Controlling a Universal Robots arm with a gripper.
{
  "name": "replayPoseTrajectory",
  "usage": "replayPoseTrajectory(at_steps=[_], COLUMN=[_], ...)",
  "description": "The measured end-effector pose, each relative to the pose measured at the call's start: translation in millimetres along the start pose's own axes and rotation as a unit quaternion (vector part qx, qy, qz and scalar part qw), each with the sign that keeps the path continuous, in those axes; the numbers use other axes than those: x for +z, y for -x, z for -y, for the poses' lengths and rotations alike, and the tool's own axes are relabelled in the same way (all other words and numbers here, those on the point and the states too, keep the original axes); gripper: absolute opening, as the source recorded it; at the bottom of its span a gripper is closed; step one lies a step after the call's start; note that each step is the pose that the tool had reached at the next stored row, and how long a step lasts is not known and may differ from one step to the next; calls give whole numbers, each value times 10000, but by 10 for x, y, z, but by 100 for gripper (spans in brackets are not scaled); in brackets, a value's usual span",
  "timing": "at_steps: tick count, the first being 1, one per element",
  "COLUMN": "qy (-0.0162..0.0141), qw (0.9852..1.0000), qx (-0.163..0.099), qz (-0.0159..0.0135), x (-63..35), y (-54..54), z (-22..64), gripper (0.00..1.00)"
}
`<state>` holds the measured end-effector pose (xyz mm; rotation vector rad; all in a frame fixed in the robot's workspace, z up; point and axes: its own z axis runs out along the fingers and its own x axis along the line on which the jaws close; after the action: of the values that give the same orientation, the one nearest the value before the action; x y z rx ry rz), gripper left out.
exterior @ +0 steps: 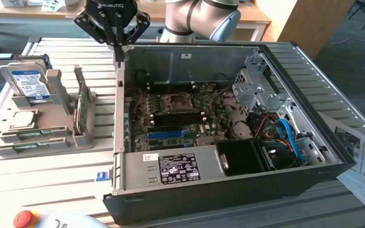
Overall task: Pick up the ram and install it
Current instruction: 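Reach for the ram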
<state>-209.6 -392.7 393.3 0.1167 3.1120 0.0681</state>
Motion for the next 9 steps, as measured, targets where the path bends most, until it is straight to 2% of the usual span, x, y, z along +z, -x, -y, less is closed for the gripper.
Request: replayPoseTrajectory(at_steps=[9], qy=[1], qw=[10000], qx=[-1], qz=[6], x=[-6], y=[-257], z=[-6], gripper=[10])
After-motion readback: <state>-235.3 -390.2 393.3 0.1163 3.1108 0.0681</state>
